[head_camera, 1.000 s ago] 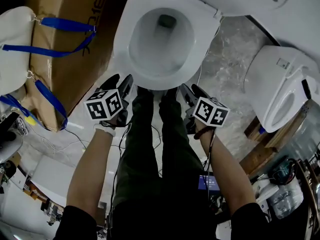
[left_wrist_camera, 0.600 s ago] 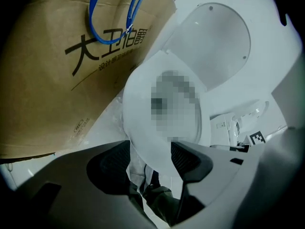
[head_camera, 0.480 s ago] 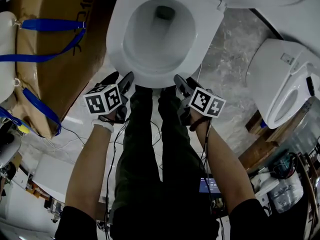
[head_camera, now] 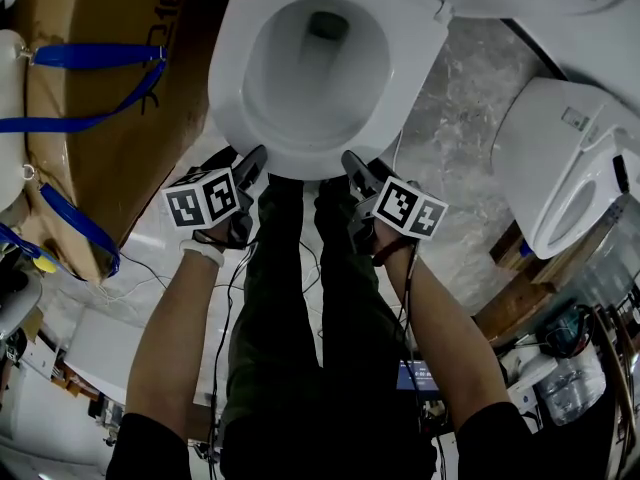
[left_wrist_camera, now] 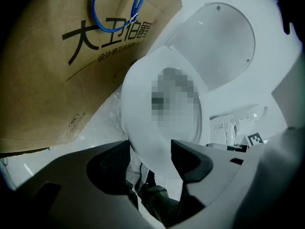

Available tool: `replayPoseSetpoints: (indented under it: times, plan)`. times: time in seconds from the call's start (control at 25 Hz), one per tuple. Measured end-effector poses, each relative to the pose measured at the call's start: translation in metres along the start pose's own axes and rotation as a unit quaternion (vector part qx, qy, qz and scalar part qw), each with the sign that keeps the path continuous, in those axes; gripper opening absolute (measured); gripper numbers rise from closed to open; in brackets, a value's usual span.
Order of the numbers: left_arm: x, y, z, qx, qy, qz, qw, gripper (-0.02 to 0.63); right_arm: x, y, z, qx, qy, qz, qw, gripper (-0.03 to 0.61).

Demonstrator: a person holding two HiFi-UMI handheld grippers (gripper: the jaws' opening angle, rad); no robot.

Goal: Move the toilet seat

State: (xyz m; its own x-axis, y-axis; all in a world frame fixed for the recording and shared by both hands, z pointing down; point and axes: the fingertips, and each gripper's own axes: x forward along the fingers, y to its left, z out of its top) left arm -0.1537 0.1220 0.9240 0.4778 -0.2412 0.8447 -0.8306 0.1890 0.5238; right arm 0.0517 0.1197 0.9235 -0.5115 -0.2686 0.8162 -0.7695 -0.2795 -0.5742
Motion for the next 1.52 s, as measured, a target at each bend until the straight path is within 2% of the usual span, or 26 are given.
replayPoseSetpoints:
  times: [0.64,1.2,1.52]
  plan:
    - [-0.021,-0.014,0.002,0.018,-0.006,0.008,0.9998,0.259,-0.021,0.015,0.008,0.078,-0.027,0.001,0.997,0.276]
    - [-0.068,-0.046,0.012,0.033,-0.028,0.016,0.9989,0.259,-0.063,0.039,0.014,0.099,-0.037,0.002,0.994,0.276]
    - [-0.108,-0.078,0.028,0.038,-0.051,0.017,0.9978,0.259,-0.099,0.065,0.026,0.089,-0.041,0.014,0.995,0.276]
